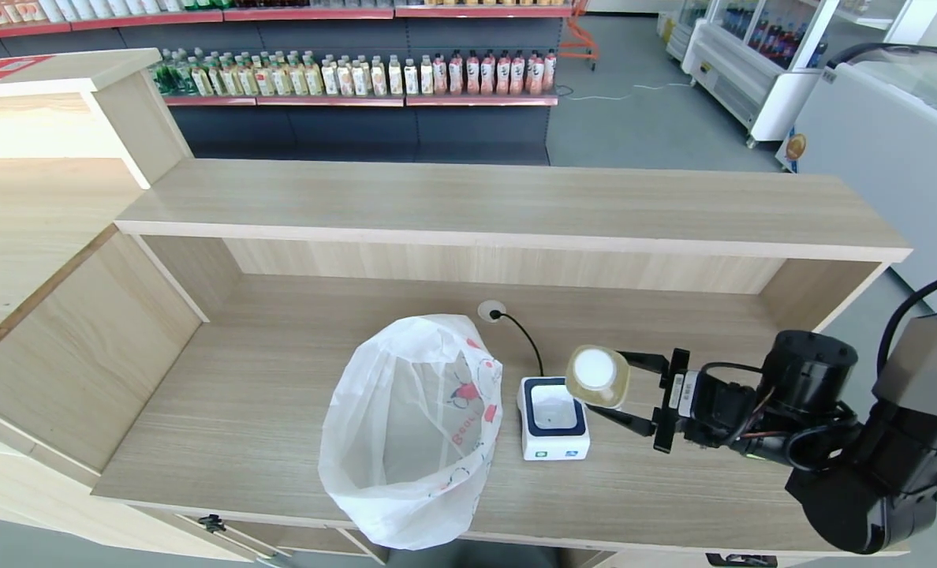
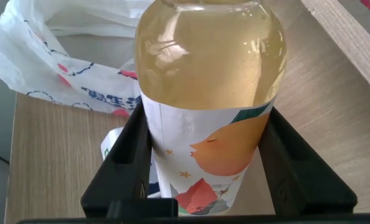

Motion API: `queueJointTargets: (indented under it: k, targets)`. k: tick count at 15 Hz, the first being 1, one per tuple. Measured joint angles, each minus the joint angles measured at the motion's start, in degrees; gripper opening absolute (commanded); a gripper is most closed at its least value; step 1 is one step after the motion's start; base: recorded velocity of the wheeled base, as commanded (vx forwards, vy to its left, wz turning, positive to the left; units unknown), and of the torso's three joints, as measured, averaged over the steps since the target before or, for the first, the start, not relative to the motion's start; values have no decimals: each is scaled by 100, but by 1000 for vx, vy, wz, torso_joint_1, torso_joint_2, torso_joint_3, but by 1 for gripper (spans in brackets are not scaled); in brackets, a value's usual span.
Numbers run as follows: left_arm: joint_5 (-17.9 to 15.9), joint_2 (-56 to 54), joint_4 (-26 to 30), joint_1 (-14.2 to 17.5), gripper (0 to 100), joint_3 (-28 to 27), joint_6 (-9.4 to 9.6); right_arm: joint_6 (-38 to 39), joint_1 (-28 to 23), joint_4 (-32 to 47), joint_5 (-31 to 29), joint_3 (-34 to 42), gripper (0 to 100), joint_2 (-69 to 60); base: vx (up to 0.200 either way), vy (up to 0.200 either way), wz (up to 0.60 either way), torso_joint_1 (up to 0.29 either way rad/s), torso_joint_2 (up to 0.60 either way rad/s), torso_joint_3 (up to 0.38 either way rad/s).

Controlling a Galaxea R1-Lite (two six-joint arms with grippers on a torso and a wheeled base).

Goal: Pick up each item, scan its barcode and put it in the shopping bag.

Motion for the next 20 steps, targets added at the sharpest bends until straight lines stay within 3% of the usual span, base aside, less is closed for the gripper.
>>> queueJointTargets:
  k: [5,10,20]
  targets:
    - [2,0,0,0,100,0,0,-406,37,1,160,-69,0,339,0,0,0,0,0,0]
    - [0,0,0,0,100,0,0,-750,144,-5,316,-683,0,789,0,0,0,0,0,0]
    - [0,0,0,0,100,0,1,-958,210,-13,468,-1340,0,1488,0,0,0,0,0,0]
